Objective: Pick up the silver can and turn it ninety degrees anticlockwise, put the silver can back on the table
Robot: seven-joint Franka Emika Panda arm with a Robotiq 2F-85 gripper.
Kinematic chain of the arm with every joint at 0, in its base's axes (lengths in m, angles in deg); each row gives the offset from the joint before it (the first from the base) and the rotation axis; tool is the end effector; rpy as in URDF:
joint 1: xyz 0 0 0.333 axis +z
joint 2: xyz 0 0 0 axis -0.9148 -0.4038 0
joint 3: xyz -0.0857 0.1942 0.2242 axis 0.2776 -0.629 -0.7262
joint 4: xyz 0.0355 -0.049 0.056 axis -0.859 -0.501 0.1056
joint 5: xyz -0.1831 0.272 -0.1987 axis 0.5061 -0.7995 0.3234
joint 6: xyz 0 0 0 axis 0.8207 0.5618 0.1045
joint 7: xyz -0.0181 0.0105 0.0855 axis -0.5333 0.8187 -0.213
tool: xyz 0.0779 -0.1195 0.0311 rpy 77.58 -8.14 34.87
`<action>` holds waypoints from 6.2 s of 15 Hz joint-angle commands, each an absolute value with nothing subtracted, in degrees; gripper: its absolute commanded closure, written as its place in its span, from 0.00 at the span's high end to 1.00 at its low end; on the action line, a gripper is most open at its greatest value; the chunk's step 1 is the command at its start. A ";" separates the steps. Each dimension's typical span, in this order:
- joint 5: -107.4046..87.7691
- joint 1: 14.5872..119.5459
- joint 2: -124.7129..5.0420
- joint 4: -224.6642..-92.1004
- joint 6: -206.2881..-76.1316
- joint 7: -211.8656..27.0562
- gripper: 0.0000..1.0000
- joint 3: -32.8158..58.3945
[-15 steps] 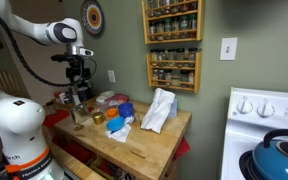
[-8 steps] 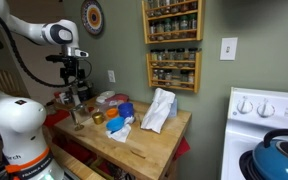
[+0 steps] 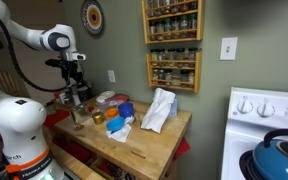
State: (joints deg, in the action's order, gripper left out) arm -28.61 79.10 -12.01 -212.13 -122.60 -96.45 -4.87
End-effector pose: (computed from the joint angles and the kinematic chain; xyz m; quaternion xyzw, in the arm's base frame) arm 0.3284 0.1891 0.4077 -0.9948 -0.0798 0.0108 0.0623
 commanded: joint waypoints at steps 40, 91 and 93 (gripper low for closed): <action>-18.02 82.44 -36.87 -219.83 -157.61 -114.47 1.00 -12.67; -14.44 87.34 -29.50 -208.74 -139.12 -74.80 0.66 -8.90; -11.83 87.28 -29.40 -208.76 -139.36 -74.45 0.41 -9.59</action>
State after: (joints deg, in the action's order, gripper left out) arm -14.51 87.10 -29.70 -208.70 -139.24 -74.58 -9.17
